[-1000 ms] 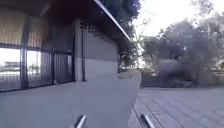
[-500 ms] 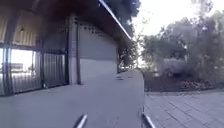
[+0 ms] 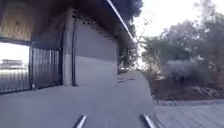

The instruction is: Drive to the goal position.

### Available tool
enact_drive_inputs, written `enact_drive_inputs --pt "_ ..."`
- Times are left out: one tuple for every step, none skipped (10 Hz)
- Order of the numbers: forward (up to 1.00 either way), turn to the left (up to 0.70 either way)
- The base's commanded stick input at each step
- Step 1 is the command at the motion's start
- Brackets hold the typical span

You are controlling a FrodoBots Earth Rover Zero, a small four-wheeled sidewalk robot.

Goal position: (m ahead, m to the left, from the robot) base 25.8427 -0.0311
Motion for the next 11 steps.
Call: enact_drive_inputs --pt "1.0 0.0" --pt "1.0 -0.02" --pt "1.0 -0.01" --pt "1.0 -0.1" --pt "1.0 -0.27" --pt "1.0 0.0" --pt "1.0 0.0" --pt "1.0 0.0" --pt "1.0 0.0" --pt "1.0 0.0" --pt "1.0 0.0"
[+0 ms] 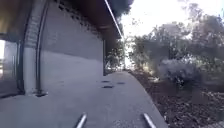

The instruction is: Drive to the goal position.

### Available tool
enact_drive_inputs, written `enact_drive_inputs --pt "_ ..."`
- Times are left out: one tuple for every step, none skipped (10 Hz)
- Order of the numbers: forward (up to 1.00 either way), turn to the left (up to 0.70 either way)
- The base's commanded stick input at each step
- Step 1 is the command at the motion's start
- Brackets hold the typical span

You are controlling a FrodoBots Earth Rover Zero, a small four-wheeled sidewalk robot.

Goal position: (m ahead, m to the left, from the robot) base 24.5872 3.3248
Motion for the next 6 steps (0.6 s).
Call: enact_drive_inputs --pt "1.0 0.0" --pt "1.0 0.0" --pt "1.0 0.0" --pt "1.0 0.0" --pt "1.0 0.0" --pt "1.0 0.0"
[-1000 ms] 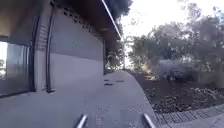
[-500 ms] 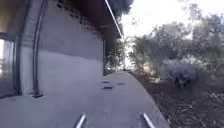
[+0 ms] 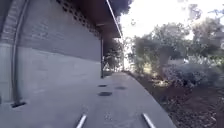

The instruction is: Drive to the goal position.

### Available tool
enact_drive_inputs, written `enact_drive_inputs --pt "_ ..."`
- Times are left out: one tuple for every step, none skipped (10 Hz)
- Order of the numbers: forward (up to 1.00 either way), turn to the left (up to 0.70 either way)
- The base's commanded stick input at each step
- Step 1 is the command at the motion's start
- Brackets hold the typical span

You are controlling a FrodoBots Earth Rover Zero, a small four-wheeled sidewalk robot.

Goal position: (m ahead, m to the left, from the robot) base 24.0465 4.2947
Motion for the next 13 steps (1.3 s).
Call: enact_drive_inputs --pt "1.0 0.0" --pt "1.0 0.0" --pt "1.0 -0.4" --pt "1.0 -0.4" --pt "1.0 -0.4" --pt "1.0 -0.27" --pt "1.0 -0.1" --pt "1.0 0.0" --pt "1.0 0.0" --pt "1.0 0.0" --pt "1.0 0.0" --pt "1.0 0.0" --pt "1.0 0.0"
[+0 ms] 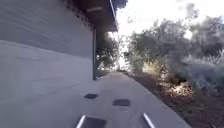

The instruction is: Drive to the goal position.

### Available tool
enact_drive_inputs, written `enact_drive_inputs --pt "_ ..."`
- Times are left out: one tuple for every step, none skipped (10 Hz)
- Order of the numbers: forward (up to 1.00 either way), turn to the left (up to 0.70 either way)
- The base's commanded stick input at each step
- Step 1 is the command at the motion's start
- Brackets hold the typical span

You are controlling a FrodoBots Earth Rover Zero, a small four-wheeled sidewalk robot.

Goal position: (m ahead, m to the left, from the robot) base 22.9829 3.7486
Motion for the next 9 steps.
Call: enact_drive_inputs --pt "1.0 0.0" --pt "1.0 0.0" --pt "1.0 0.0" --pt "1.0 0.0" --pt "1.0 0.0" --pt "1.0 0.0" --pt "1.0 0.0" --pt "1.0 0.0" --pt "1.0 0.0"
